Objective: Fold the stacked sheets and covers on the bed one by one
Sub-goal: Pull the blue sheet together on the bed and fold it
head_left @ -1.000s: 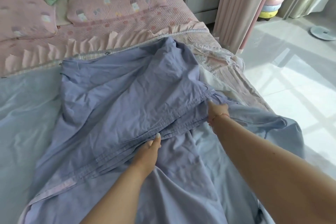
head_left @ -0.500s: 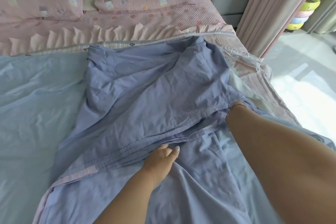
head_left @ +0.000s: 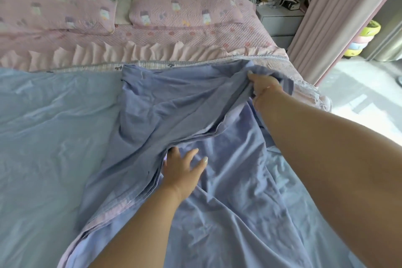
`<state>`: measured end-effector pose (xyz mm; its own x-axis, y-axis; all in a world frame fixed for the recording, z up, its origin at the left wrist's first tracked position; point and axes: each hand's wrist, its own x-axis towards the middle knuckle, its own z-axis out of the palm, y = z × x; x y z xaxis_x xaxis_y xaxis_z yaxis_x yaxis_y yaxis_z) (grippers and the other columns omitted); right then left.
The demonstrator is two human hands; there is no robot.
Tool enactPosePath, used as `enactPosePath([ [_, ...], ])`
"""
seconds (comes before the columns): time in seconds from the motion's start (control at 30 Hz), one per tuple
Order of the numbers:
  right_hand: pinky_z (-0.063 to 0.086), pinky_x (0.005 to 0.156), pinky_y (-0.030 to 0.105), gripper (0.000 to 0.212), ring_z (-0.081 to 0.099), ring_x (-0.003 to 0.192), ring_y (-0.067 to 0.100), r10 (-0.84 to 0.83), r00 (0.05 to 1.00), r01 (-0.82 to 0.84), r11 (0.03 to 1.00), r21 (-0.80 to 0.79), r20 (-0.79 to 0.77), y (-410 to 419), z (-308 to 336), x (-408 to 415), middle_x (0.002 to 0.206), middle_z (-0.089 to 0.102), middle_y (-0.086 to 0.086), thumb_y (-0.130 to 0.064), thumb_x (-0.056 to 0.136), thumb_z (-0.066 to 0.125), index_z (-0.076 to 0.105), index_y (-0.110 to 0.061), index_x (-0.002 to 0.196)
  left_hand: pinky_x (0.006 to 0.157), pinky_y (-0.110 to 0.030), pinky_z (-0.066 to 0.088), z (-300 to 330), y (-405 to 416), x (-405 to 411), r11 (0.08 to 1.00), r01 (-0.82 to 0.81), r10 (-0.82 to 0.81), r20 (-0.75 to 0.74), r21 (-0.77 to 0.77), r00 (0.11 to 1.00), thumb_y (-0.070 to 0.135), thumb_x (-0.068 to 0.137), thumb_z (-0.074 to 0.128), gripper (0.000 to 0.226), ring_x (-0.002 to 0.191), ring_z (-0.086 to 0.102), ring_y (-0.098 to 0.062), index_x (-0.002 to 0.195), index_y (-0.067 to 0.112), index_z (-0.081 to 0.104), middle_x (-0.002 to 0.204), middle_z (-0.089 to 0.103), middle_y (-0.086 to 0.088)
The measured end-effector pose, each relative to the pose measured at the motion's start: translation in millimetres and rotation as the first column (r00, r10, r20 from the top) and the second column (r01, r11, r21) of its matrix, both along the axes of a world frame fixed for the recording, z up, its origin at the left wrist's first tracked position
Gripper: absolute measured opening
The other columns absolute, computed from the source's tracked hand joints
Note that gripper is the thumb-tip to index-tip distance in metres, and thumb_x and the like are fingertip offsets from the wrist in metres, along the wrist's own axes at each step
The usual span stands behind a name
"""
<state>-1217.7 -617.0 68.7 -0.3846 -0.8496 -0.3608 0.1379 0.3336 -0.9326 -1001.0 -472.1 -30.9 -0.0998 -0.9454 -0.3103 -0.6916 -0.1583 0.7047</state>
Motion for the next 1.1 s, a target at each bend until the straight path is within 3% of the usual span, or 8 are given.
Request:
enactPosePath([
  [0.1, 0.038, 0.104, 0.033, 0.058, 0.043, 0.132, 0.024, 0.34, 0.892, -0.377, 0.923, -0.074, -0.299, -23, 37, 46, 0.145, 0.043, 0.01, -0.027, 0.093, 0.058, 0.037, -0.007, 0.143, 0.12, -0.047, 0.008, 22, -38, 36, 0.983, -0.175, 0.182, 0.137, -0.055, 0.974, 0.059, 0.094, 0.042, 0.063, 0.15, -0.004, -0.022, 0.149, 0.029, 0.033, 0.162, -0.008, -0.009],
  [0.2, 0.029, 0.11, 0.025, 0.054, 0.037, 0.136, 0.016, 0.621, 0.645, -0.673, 0.738, 0.054, -0.445, -15, 23, 76, 0.148, 0.039, 0.002, -0.025, 0.096, 0.055, 0.036, -0.015, 0.145, 0.117, -0.049, 0.015, 16, -56, 67, 0.965, -0.244, 0.258, 0.217, -0.09, 0.941, 0.051, 0.097, 0.044, 0.061, 0.147, 0.012, -0.027, 0.148, 0.018, 0.035, 0.159, 0.01, -0.016],
  [0.3, 0.033, 0.109, 0.026, 0.043, 0.045, 0.131, 0.023, 0.683, 0.574, -0.677, 0.706, 0.207, -0.451, 12, -48, 73, 0.14, 0.05, 0.009, -0.019, 0.095, 0.056, 0.05, -0.009, 0.136, 0.112, -0.054, 0.026, -9, -38, 77, 0.98, -0.184, 0.197, 0.227, -0.075, 0.954, 0.052, 0.094, 0.044, 0.063, 0.139, 0.028, -0.034, 0.142, 0.012, 0.042, 0.151, 0.03, -0.02],
  [0.43, 0.043, 0.085, 0.021, 0.046, 0.055, 0.108, 0.016, 0.743, 0.583, -0.609, 0.667, 0.429, -0.328, 76, -134, 83, 0.13, 0.054, -0.001, -0.028, 0.094, 0.057, 0.048, -0.018, 0.138, 0.118, -0.051, 0.015, -47, 9, 81, 0.979, 0.044, -0.128, 0.428, 0.201, 0.895, 0.064, 0.087, 0.007, 0.079, 0.149, 0.003, -0.023, 0.153, 0.024, 0.022, 0.163, 0.004, -0.007],
  [0.53, 0.02, 0.115, 0.029, 0.06, 0.027, 0.141, 0.015, 0.796, 0.313, -0.596, 0.589, 0.546, -0.518, 127, -171, 92, 0.154, 0.029, -0.002, -0.043, 0.094, 0.049, 0.031, -0.023, 0.147, 0.118, -0.051, 0.012, -69, 44, 86, 0.956, 0.102, -0.228, 0.476, 0.275, 0.849, 0.057, 0.098, 0.017, 0.066, 0.15, -0.001, -0.023, 0.155, 0.026, 0.011, 0.163, -0.001, -0.004],
  [0.6, 0.003, 0.119, 0.035, 0.064, 0.007, 0.147, 0.012, 0.761, 0.136, -0.557, 0.588, 0.586, -0.635, 150, -181, 94, 0.158, 0.015, -0.007, -0.05, 0.094, 0.042, 0.02, -0.029, 0.15, 0.119, -0.05, 0.009, -75, 65, 94, 0.95, 0.134, -0.271, 0.537, 0.281, 0.799, 0.066, 0.091, 0.01, 0.076, 0.15, -0.004, -0.022, 0.155, 0.027, 0.007, 0.164, -0.003, -0.002],
  [0.7, -0.002, 0.12, 0.039, 0.066, -0.001, 0.147, 0.012, 0.718, 0.007, -0.508, 0.602, 0.616, -0.696, 176, -183, 97, 0.159, 0.007, -0.008, -0.051, 0.094, 0.038, 0.01, -0.031, 0.151, 0.12, -0.05, 0.005, -82, 86, 115, 0.952, 0.13, -0.279, 0.612, 0.277, 0.74, 0.065, 0.091, 0.007, 0.075, 0.15, -0.009, -0.021, 0.155, 0.027, 0.003, 0.163, -0.008, 0.001],
  [1.1, -0.005, 0.119, 0.043, 0.063, -0.007, 0.147, 0.018, 0.74, -0.071, -0.331, 0.616, 0.715, -0.669, 288, -172, 95, 0.16, -0.004, -0.005, -0.05, 0.098, 0.021, -0.003, -0.027, 0.152, 0.12, -0.048, 0.006, -67, 192, 184, 0.967, -0.038, -0.146, 0.67, 0.252, 0.728, 0.052, 0.101, 0.022, 0.066, 0.15, -0.008, -0.026, 0.155, 0.026, -0.004, 0.163, -0.008, -0.007],
])
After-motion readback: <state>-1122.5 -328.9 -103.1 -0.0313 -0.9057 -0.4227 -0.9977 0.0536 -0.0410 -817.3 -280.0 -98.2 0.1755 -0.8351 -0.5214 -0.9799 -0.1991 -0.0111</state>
